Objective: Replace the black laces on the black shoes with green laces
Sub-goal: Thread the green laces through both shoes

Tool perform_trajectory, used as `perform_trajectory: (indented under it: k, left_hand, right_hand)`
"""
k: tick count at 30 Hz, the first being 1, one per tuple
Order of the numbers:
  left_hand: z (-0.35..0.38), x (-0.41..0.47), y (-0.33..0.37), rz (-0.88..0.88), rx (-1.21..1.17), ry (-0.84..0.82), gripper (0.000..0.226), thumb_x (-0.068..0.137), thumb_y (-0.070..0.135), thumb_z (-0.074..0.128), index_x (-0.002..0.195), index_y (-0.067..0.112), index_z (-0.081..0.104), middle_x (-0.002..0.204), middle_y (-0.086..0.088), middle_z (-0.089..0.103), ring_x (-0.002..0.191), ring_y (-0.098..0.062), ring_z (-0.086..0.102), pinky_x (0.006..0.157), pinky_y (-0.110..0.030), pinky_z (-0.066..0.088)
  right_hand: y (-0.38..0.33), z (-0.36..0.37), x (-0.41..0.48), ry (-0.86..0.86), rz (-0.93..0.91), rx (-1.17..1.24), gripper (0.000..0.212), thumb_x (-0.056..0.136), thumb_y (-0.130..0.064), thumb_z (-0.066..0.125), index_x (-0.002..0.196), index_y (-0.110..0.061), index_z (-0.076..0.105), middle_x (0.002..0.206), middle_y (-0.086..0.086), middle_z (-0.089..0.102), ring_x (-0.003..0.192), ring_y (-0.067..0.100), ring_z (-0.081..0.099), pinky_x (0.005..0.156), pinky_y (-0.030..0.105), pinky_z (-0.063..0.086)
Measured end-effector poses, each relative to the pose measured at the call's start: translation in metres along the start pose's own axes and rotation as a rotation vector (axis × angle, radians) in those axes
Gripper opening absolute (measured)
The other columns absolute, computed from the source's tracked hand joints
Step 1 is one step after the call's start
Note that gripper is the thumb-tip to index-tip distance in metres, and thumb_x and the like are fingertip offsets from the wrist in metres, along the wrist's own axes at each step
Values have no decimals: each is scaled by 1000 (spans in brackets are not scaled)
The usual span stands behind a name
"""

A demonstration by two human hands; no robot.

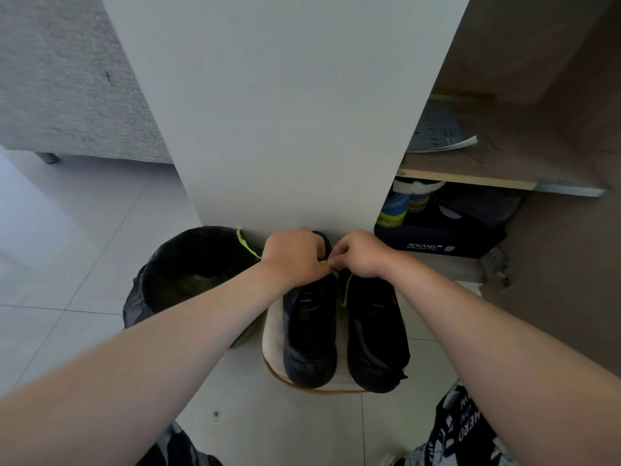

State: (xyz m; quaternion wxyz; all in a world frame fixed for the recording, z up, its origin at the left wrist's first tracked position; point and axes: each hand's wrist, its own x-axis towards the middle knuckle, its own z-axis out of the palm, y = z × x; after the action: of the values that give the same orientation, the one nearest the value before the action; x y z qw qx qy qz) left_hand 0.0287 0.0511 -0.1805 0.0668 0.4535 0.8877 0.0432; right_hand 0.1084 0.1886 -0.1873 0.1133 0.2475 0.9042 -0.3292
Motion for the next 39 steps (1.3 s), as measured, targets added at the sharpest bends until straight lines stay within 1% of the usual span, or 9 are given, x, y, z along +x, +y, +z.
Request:
perform_trajectory:
  k: [3, 8, 13, 17, 20, 23, 28, 32, 39]
  left_hand:
    - [-4, 4, 10, 21, 148, 25, 37, 86, 57, 56, 81, 22, 66, 86, 1, 65, 85, -26, 67, 62, -27, 42]
    - [-1, 2, 26, 51, 290, 32, 18, 89, 24, 55, 98, 15, 68, 97, -3, 69, 88, -27, 68, 61, -27, 41]
    - [5, 4, 24, -73, 92, 29, 17, 87, 35, 59, 84, 20, 66, 91, -2, 68, 85, -27, 67, 61, -27, 40]
    - [12, 5, 19, -245, -171, 23, 41, 80, 53, 64, 60, 19, 55, 68, 3, 56, 68, -23, 58, 58, -25, 41]
    - [13, 7, 13, -314, -323, -65, 35, 72, 50, 69, 65, 16, 66, 69, 1, 63, 71, -22, 65, 56, -26, 48]
    - [8, 6, 5, -347, -385, -156, 34, 66, 49, 71, 81, 19, 75, 82, 1, 70, 82, -19, 68, 69, -32, 59]
    - [6, 2, 10, -337, -331, -90, 18, 74, 42, 70, 78, 25, 76, 80, 5, 70, 77, -17, 67, 58, -23, 46]
    - [5, 2, 15, -346, -352, -104, 17, 74, 36, 68, 84, 27, 78, 85, 4, 71, 79, -20, 67, 62, -24, 48]
    - [5, 3, -4, -300, -671, -138, 11, 71, 25, 75, 65, 34, 75, 69, 16, 71, 74, -5, 67, 71, -22, 55]
  right_hand:
    - [0, 2, 1, -2, 18, 9, 20, 88, -22, 74, 70, -30, 72, 77, -7, 70, 80, 12, 63, 71, 23, 47]
    - [2, -4, -2, -18, 22, -73, 26, 90, -25, 70, 65, -29, 66, 67, -12, 61, 69, 10, 55, 55, 22, 39]
    - [-4, -6, -1, -62, 31, -300, 22, 91, -28, 64, 69, -21, 67, 73, -4, 61, 79, 21, 59, 61, 26, 41]
    - [-8, -4, 0, -94, 4, -344, 19, 92, -20, 60, 98, -22, 78, 90, -3, 65, 93, 21, 63, 72, 25, 44]
    - [-8, 1, 0, -67, -28, -359, 15, 91, -28, 66, 100, -28, 78, 90, -6, 64, 92, 19, 60, 75, 27, 42]
    - [-6, 9, -2, -24, -69, -356, 18, 82, -44, 75, 93, -30, 78, 91, -5, 71, 88, 18, 63, 70, 28, 45]
    - [-7, 11, -3, -94, -90, -427, 14, 95, -32, 53, 93, -31, 67, 100, -3, 68, 103, 25, 60, 90, 38, 36]
    - [-11, 10, 0, -202, -43, -529, 17, 96, -25, 43, 98, -29, 60, 110, 2, 65, 110, 28, 57, 99, 45, 31]
    - [-12, 3, 1, -251, -16, -416, 23, 103, -30, 32, 103, -24, 54, 125, 4, 58, 123, 25, 48, 105, 46, 29]
